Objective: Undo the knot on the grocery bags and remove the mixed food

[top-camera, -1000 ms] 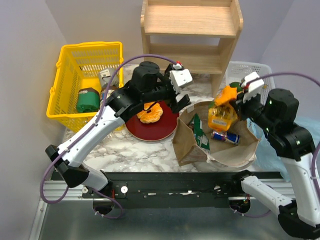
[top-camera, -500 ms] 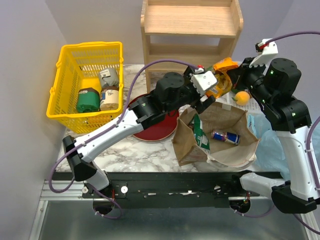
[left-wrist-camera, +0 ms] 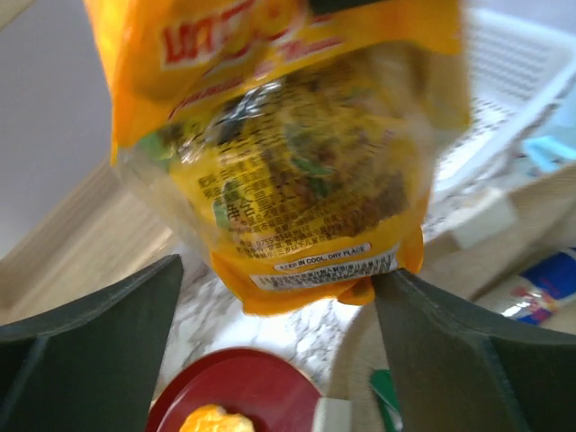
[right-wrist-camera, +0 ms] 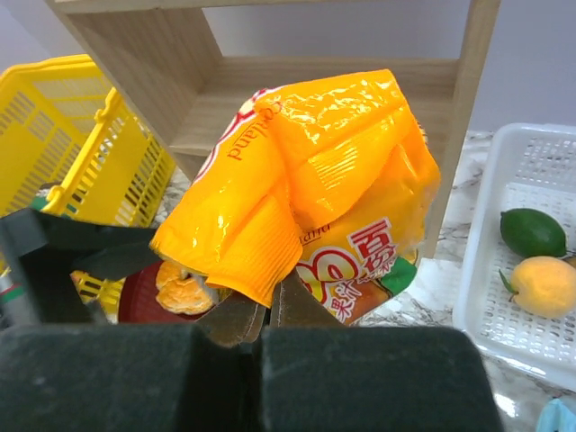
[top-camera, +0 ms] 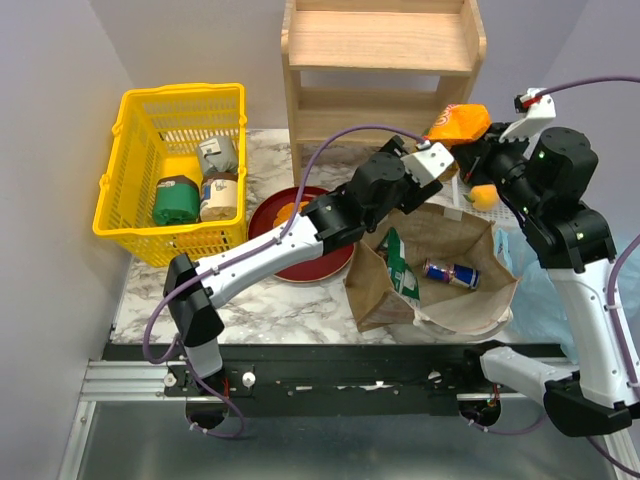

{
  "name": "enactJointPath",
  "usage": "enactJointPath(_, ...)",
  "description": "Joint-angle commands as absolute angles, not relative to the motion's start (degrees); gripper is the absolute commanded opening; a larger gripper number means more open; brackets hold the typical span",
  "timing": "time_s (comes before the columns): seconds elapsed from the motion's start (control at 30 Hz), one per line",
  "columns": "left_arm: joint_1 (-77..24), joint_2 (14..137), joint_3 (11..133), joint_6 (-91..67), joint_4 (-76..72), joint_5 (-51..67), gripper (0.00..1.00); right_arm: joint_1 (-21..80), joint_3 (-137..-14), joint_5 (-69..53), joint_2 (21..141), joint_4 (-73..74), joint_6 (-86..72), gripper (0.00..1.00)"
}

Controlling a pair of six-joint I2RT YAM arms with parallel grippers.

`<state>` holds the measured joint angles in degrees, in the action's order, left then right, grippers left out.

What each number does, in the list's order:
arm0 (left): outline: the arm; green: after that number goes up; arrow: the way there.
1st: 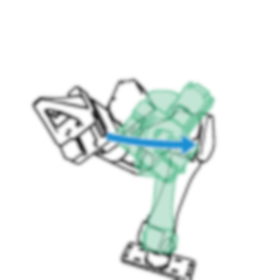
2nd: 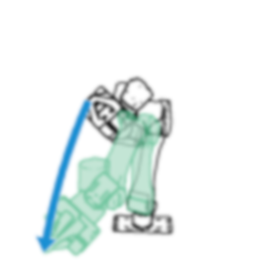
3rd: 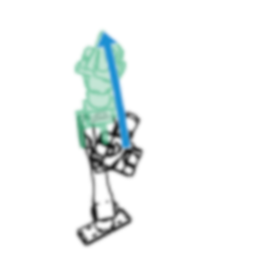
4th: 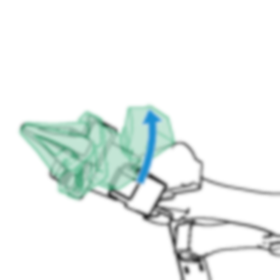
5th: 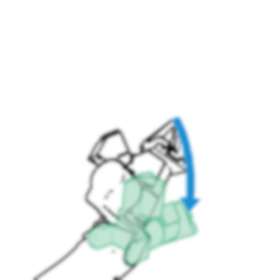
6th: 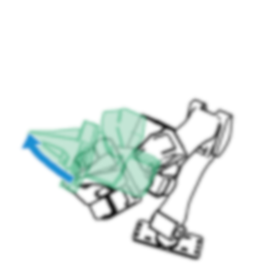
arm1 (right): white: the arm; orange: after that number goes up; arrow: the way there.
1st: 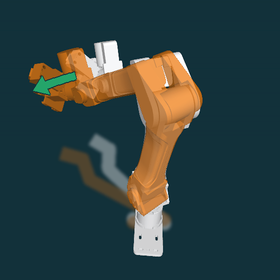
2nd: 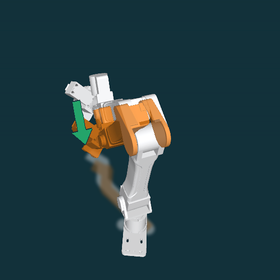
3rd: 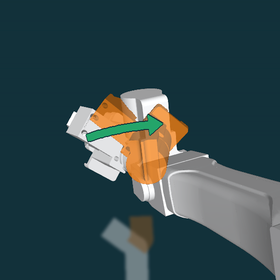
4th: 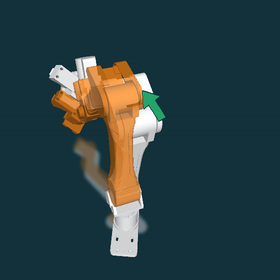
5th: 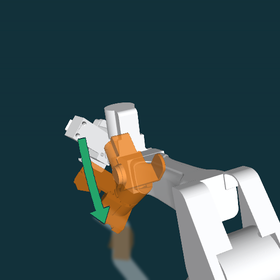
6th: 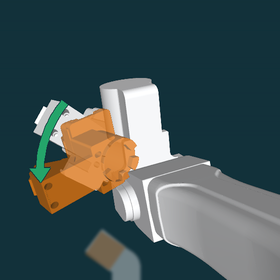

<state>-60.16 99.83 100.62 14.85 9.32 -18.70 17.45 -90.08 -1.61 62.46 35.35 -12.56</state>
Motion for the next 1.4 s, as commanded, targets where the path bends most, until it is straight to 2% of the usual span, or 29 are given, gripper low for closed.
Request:
enactJointPath(0.0,-55.2,99.7,101.6,15.0,2.8,-24.3,0.74,17.1,-88.4,-10.0,57.9,30.9,-16.7,0.0)
enactJointPath(0.07,-52.9,99.4,102.2,13.4,4.6,-21.2,0.6,16.3,-86.9,-12.1,57.5,30.9,-16.8,0.0)
enactJointPath(0.13,-51.4,98.8,102.3,12.5,6.8,-14.6,0.55,15.7,-85.7,-14.5,57.3,30.8,-18.0,0.0)
enactJointPath(0.2,-49.3,98.0,102.0,11.1,8.1,-9.6,0.45,14.9,-84.4,-17.7,57.3,30.5,-18.5,0.0)
enactJointPath(0.23,-48.6,97.7,102.1,10.8,9.0,-1.3,0.4,14.9,-83.9,-18.7,57.4,30.2,-18.5,0.01)
enactJointPath(0.27,-48.0,97.6,102.7,10.5,11.5,2.5,0.29,14.9,-83.5,-19.6,57.4,30.0,-18.0,0.0)
enactJointPath(0.37,-45.9,96.4,101.8,9.0,13.7,15.2,0.17,14.8,-82.1,-20.7,57.2,29.5,-17.8,0.0)
enactJointPath(0.43,-45.7,95.8,101.3,8.9,15.6,18.4,0.11,14.0,-81.6,-20.5,57.2,29.4,-19.1,0.0)
enactJointPath(0.5,-45.5,95.5,101.5,9.1,17.7,23.3,0.24,13.2,-81.9,-18.9,57.2,29.8,-20.0,0.0)
enactJointPath(0.53,-45.5,95.2,101.7,8.5,19.2,23.6,0.35,13.1,-82.3,-17.9,57.1,29.9,-20.2,0.0)
enactJointPath(0.57,-45.5,94.6,100.9,8.0,19.4,24.0,0.6,12.9,-82.5,-17.0,57.1,30.0,-20.2,0.0)
enactJointPath(0.63,-45.5,91.9,99.5,8.3,19.2,25.4,0.8,12.7,-83.1,-15.9,57.7,30.1,-19.9,0.0)
enactJointPath(0.67,-45.5,90.8,97.5,8.3,18.6,25.6,0.98,12.4,-83.2,-15.7,57.8,30.1,-19.9,0.0)
enactJointPath(0.83,-45.5,88.1,95.9,7.7,18.1,28.6,0.99,12.1,-82.4,-16.2,58.5,29.7,-21.4,0.0)
enactJointPath(1.03,-45.8,89.8,97.9,1.2,15.3,31.7,0.99,12.0,-83.0,-13.2,59.3,29.8,-22.1,0.0)
enactJointPath(1.13,-47.3,92.4,99.6,1.2,15.5,31.6,0.99,12.0,-83.4,-16.2,59.7,28.7,-22.5,0.0)
enactJointPath(1.3,-49.9,96.7,102.0,4.4,15.7,22.5,0.98,12.0,-82.2,-21.9,59.3,27.2,-23.2,0.0)
enactJointPath(1.33,-49.9,97.5,102.5,4.4,16.3,22.5,0.94,12.0,-81.7,-23.0,59.1,27.1,-23.2,0.0)
enactJointPath(1.37,-49.8,98.3,104.2,4.4,17.0,22.6,0.82,12.0,-80.7,-23.5,58.5,27.1,-23.0,0.0)
